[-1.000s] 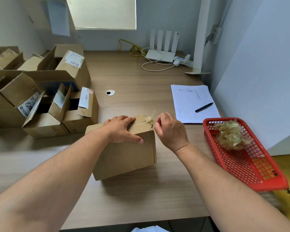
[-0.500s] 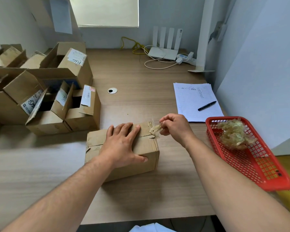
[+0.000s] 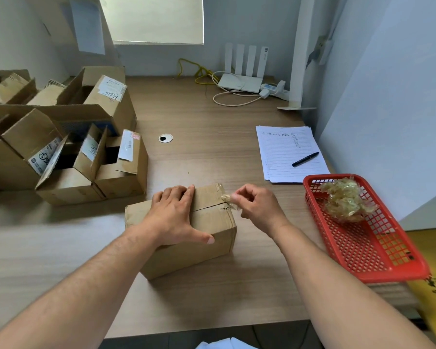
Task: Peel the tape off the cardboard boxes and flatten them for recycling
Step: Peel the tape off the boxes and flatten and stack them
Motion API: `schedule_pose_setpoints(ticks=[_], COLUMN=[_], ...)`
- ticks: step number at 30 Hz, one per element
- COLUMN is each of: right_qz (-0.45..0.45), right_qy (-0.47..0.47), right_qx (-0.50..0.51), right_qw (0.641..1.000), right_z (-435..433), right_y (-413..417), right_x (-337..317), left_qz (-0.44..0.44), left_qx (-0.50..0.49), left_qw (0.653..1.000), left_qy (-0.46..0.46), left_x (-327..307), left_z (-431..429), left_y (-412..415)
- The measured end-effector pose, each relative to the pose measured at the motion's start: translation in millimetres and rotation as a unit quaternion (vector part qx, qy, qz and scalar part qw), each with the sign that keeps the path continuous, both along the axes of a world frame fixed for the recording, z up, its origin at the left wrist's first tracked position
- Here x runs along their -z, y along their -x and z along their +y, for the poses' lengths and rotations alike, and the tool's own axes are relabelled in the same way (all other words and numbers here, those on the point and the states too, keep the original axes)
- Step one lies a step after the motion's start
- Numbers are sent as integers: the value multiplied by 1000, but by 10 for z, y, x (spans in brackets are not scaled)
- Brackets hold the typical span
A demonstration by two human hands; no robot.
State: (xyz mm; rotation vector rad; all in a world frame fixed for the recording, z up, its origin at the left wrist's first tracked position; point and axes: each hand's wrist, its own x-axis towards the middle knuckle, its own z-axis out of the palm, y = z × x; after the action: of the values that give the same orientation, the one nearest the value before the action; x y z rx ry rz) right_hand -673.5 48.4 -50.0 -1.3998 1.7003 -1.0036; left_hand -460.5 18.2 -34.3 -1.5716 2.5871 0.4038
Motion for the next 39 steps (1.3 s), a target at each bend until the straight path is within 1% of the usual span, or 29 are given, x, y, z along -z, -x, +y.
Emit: schedule_pose_setpoints(ticks=[3, 5, 8, 10, 14, 19, 24, 28, 31, 34, 39], right_qz=[-19, -42, -102, -140, -179, -158, -143, -148, -163, -139, -105], right_qy=[6, 5, -5, -12, -51, -96, -99, -88, -108, -139, -149], right_qx=[33, 53, 44, 20, -48, -108, -134, -132, -107, -108, -106], right_qw=[999, 998, 994, 990, 981, 977, 976, 976, 975, 975, 978], right_z=[-18, -58, -122, -156, -173, -187, -211, -222, -235, -231, -241], right_y=[48, 54, 35, 22, -1, -5, -9, -14, -7, 12, 6], right_x=[-26, -60, -110, -149, -239, -240, -265, -313, -317, -325, -363], left_qz=[27, 26, 33, 43, 30, 28, 27, 22, 27, 30, 32], left_qx=[12, 43, 93, 103, 121, 115, 112, 110, 107, 109, 111], left_qw=[999, 996, 980, 973, 971, 971, 972, 971, 971, 971, 971], left_qy=[29, 72, 173, 202, 202, 206, 207, 209, 212, 212, 209], left_x=[15, 23, 35, 45, 101, 192, 206, 208, 219, 236, 234], left_z=[117, 191, 232, 225, 225, 240, 200, 164, 142, 124, 103], left_y=[-37, -70, -118, -162, -273, -347, -346, -334, -325, -323, -328])
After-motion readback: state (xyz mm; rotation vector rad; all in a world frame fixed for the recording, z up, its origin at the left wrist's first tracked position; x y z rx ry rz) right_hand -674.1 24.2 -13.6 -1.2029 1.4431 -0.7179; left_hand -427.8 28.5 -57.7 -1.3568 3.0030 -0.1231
